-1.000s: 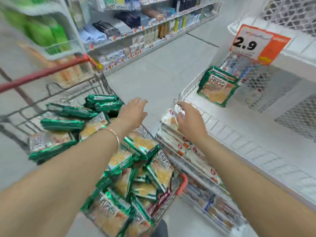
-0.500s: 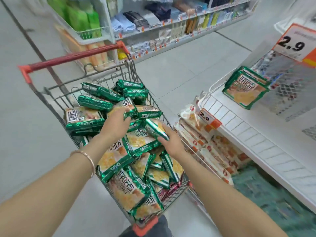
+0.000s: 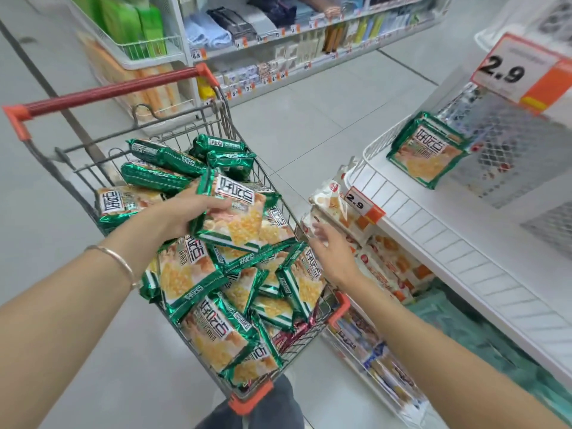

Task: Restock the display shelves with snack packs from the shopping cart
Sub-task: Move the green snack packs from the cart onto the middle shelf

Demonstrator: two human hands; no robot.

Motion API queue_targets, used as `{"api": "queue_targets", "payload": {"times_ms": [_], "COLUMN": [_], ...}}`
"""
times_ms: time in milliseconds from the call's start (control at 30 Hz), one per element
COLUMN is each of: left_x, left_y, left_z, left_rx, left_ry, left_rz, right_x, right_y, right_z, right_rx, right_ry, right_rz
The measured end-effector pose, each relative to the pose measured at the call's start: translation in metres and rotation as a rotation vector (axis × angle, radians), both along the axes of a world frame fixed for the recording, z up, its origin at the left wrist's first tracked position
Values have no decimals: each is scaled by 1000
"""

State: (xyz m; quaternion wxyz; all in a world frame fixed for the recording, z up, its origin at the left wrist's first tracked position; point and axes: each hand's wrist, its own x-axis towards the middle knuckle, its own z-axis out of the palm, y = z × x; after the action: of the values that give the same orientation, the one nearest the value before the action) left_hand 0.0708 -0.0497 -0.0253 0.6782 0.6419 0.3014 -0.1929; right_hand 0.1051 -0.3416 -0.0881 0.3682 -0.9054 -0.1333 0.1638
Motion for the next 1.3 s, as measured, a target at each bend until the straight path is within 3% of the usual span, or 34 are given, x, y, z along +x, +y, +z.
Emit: {"api": "queue_targets", "payload": {"times_ms": [67,133,233,333,467,567,633,767,900,1033,1133,1200,1300], "left_x": [-3,-4,-3,-3,-5,-5,-3,8,35,66,103,134,186], "left_y": [4,2,-3,-8,-12,-16,-25,-60,-85,-115,-135,-152,-194], "left_z": [-3,-6,-12,-14,-7,2,10,14,7,13,23,38,61], "left_rx": [22,26,19,29,65,66,120,130,-68,-118,-38,-77,-172], "left_ry": [11,22,20,7,19,-1,-30,-98,-115,-183,-232,-316,-393], "left_rz": [5,8,67,85,90,123,86,-31,-102,-197,-238,-290,-407], "right_x": [-9,-25,-47,-58,-60,-60,-58,-37,-15,-4,19,53,114], "right_y": [-7,-3,11,19,6,-7,-9,0,-2,-34,-65,-87,-128], "right_z": [-28,-62,-94,-100,-94,-57,-27,33,61,66,77,88,99], "right_rx": [-295,-427,-233,-142,-137,89,182,114,0,40,261,407,627], "right_ry": [214,351,372,260,124,114,-10,-281,-374,-314,-207,-7,306], "right_rz": [169,247,47,-54,19,-9,-25,-34,18,82,-238,-393,-361]}}
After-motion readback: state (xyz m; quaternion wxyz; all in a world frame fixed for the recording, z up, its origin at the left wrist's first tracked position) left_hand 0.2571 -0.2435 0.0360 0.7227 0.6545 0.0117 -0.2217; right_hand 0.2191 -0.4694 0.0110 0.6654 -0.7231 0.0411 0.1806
